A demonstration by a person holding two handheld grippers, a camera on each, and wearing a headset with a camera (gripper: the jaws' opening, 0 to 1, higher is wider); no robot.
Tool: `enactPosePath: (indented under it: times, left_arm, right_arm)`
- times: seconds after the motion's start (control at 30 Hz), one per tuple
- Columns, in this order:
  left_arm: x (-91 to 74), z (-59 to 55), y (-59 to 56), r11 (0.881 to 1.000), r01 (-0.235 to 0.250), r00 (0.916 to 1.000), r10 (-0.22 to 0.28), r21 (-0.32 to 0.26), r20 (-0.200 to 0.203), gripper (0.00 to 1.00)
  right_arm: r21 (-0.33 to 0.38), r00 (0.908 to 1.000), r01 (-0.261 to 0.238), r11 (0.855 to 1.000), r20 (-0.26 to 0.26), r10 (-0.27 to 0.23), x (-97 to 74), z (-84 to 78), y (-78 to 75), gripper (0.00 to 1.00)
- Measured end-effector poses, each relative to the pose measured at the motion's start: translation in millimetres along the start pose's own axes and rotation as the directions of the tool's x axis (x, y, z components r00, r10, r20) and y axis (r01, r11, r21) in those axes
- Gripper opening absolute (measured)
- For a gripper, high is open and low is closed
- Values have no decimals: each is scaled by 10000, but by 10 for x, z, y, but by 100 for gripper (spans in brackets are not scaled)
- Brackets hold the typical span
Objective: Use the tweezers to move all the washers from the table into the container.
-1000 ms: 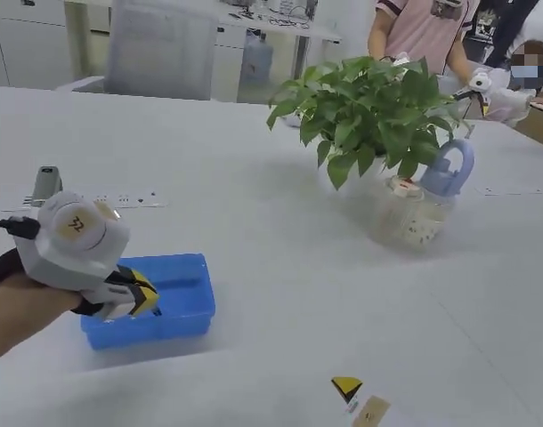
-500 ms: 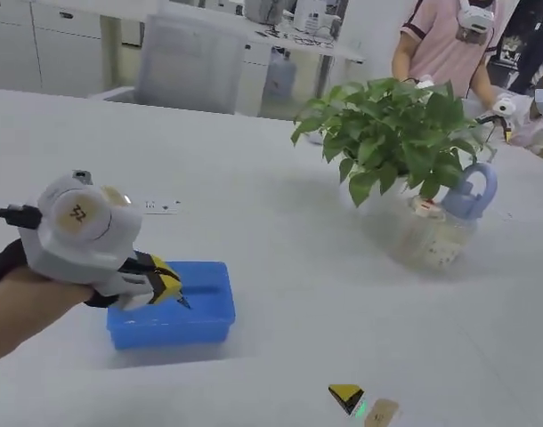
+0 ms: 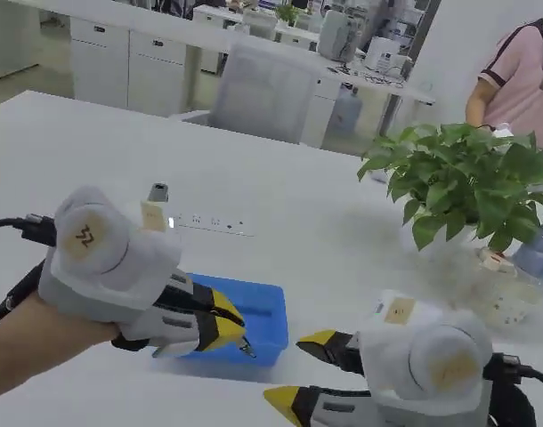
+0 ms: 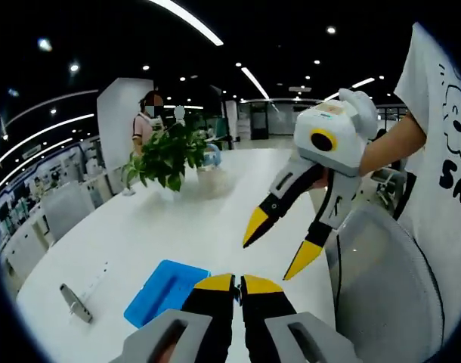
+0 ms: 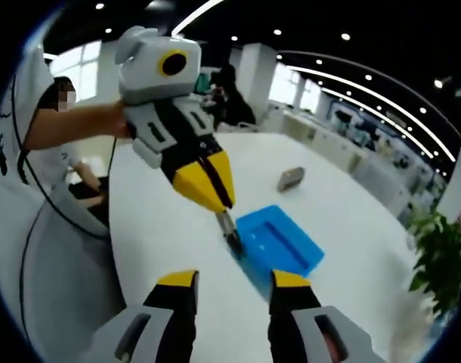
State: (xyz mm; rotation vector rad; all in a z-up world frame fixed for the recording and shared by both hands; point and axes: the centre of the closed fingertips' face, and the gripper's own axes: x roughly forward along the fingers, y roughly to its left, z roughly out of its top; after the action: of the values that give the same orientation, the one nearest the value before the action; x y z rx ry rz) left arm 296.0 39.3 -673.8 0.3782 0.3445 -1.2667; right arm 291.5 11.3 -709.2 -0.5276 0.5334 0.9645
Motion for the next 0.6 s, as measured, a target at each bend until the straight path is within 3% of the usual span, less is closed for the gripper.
enactPosePath:
  times: [0.07,0.13,0.17,0.33,0.43,0.57,0.6]
  left_arm:
    - [-43,19,-119,9985,538,9985,-537,-111,134,0]
    - [-77,45,-183,9971,756,9967,-753,-66,291,0]
    - [-87,46,-196,9970,773,9965,-771,-45,317,0]
    - [-136,50,-316,9943,1066,9925,-1060,-55,615,0]
    - [-180,34,-385,9928,1183,9905,-1166,-202,731,0]
    - [-217,1,-456,9936,1120,9911,-1108,-120,744,0]
    - [-228,-7,-467,9936,1124,9908,-1109,-147,773,0]
  right_arm:
    - [-209,9977,-656,9976,125,659,23,110,101,29]
    - [-563,9943,-1036,9930,199,1049,46,196,175,26]
    - [-590,9886,-1498,9870,74,1505,56,211,263,23]
    - [-1228,9823,-1867,9747,-89,1870,136,255,402,21]
    - [-1518,9772,-2123,9654,-219,2114,134,277,463,14]
    - [-1831,9510,-3092,9332,-517,3050,113,264,624,6]
    - [-1913,9492,-3147,9297,-568,3096,114,264,642,6]
